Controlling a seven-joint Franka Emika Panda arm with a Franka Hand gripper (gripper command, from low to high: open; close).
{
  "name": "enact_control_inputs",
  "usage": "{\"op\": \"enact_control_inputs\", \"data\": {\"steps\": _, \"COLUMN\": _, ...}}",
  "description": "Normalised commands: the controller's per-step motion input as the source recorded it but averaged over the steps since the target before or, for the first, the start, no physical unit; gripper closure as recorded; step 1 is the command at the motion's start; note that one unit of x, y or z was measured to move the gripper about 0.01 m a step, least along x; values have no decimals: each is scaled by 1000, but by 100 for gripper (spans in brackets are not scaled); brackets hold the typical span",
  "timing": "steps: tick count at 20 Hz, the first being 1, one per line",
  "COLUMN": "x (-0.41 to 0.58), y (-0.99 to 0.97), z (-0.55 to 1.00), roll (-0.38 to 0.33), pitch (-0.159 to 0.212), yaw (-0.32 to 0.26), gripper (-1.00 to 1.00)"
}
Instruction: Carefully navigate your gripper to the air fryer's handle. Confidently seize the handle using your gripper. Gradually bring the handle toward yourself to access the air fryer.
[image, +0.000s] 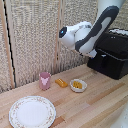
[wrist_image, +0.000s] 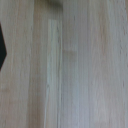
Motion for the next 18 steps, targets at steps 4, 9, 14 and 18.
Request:
{"op": "enact_control_inputs", "data": {"steps": 4, "x": -151, "y": -749, "z": -96, "roll": -35, "pitch": -74, "yaw": 145, "gripper": -100}}
{"op": "enact_control_inputs", "data": {"steps": 9, "x": -151, "y": -747, "z": -130, "roll": -16, "pitch": -61, "yaw": 126, "gripper": -100}}
{"op": "enact_control_inputs", "data": {"steps": 14, "x": -130, "y": -665, "z": -152, "roll": -27, "pitch": -30, "yaw": 155, "gripper": -100}}
{"op": "enact_control_inputs", "data": {"steps": 18, "x": -101, "y": -570, "z": -146, "roll": -49, "pitch": -10, "yaw": 159, "gripper": -100}}
